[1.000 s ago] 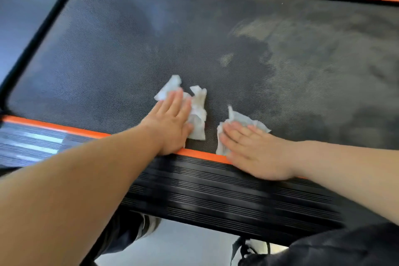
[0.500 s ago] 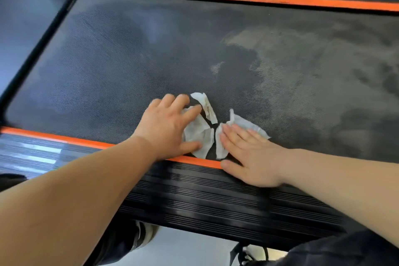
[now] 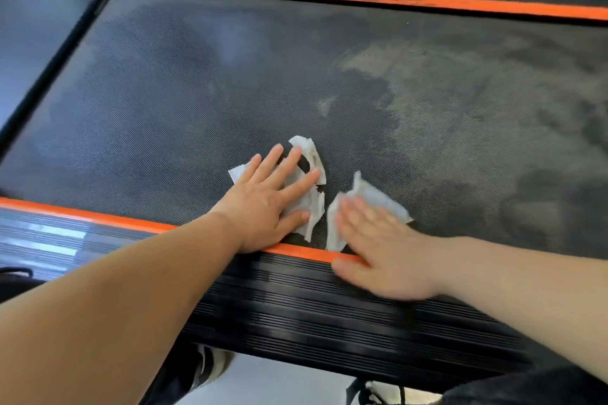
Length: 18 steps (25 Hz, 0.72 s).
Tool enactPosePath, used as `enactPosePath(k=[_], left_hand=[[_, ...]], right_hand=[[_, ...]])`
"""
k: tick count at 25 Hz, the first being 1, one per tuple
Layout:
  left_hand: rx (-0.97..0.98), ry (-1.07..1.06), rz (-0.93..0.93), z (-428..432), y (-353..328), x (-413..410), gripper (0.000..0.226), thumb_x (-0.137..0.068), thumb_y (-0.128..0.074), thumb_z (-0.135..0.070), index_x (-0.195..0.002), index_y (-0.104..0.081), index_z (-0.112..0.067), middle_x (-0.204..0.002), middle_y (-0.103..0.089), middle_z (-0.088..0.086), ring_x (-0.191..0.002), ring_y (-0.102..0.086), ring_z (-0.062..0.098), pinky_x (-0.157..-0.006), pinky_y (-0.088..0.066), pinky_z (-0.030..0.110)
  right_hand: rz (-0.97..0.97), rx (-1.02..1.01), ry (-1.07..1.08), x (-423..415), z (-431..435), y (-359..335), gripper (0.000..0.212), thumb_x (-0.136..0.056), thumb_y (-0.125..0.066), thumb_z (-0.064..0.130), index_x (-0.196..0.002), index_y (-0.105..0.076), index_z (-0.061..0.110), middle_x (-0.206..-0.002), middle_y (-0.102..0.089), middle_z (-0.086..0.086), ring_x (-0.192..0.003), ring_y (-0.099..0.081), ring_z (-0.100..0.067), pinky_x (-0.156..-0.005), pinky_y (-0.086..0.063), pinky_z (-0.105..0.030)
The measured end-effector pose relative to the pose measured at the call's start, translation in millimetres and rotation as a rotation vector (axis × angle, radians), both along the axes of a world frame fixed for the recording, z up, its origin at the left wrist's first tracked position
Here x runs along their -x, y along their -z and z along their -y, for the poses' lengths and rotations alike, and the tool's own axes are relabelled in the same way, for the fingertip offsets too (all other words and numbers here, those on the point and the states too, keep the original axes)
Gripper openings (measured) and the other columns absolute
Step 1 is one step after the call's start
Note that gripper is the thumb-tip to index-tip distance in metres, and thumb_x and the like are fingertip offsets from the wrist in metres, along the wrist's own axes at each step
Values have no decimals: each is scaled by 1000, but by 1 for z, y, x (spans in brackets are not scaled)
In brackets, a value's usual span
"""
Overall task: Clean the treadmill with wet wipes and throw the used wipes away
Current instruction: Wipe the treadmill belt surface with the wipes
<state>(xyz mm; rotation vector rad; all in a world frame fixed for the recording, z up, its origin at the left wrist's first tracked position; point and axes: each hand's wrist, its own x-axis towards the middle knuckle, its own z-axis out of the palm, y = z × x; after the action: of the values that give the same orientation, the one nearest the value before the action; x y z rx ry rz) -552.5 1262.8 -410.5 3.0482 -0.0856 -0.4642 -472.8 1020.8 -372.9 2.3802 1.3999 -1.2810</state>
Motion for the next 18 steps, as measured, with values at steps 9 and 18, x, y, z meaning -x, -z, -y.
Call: enactPosePath(k=[9, 18], left_hand=[[-12, -67, 94, -1, -19, 16, 61, -96, -24, -61, -145, -51, -36, -159, -41, 12, -145, -39, 37, -109, -46, 55], [-68, 71, -75, 21, -25, 26, 77, -90, 7, -73, -160, 5, -43, -170, 18, 3, -156, 16, 29, -127, -1, 50]], right_hand=[[149, 178, 399, -42, 4, 11, 100, -86, -1, 81, -157, 25, 15, -159, 40, 0, -148, 35, -19, -125, 15, -43], [4, 65, -26, -15, 12, 3, 104, -77, 5, 86, -156, 24, 21, -155, 43, 6, -143, 40, -12, -125, 14, -42]])
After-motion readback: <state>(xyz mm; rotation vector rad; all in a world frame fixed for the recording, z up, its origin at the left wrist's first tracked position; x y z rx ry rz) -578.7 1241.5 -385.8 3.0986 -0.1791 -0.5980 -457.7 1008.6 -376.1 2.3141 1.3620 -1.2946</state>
